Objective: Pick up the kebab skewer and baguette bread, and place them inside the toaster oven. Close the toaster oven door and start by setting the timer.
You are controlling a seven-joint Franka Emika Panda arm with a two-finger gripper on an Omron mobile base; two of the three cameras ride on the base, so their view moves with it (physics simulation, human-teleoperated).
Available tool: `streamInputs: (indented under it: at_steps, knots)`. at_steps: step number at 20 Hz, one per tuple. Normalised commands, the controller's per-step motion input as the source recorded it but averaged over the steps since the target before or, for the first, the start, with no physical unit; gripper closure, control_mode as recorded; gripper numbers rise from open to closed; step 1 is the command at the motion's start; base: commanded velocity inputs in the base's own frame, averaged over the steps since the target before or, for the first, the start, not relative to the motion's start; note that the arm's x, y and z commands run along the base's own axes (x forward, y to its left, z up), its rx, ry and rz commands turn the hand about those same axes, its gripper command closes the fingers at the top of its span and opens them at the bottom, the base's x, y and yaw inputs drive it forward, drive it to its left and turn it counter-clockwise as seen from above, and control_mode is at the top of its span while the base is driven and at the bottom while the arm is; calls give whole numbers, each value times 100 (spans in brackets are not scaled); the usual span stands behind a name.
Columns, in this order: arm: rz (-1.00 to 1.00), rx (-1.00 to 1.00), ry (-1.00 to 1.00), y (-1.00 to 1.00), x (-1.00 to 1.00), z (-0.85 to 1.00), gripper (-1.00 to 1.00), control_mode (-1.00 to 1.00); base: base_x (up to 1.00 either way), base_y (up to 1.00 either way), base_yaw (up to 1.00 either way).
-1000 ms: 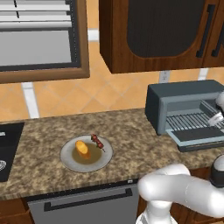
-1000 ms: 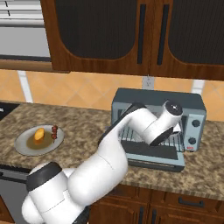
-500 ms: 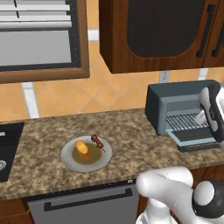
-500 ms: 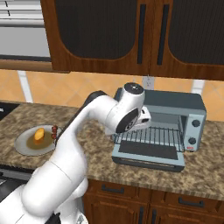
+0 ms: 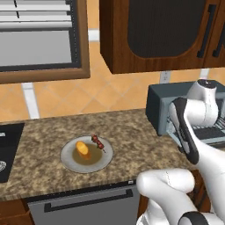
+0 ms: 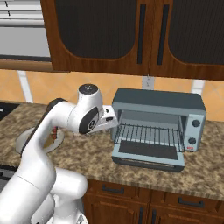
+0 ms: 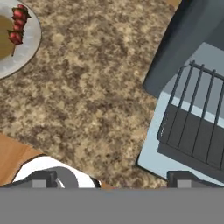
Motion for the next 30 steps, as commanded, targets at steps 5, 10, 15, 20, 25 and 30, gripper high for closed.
streamInputs:
  at_steps: [5, 10, 15, 20, 25, 30]
  knots:
    - [-7, -1, 2, 100, 48, -36, -100, -100, 0, 0, 0]
    - [-8, 0, 0, 100, 54, -52, -100, -100, 0, 0, 0]
    - [-2, 0, 1, 100, 23, -18, -100, -100, 0, 0, 0]
    - [0, 0, 13, 100, 4, -9, -100, -100, 0, 0, 0]
    - [0, 0, 7, 84, 21, -22, -100, -100, 0, 0, 0]
    - [0, 0, 0, 9, 47, -2, -100, -100, 0, 0, 0]
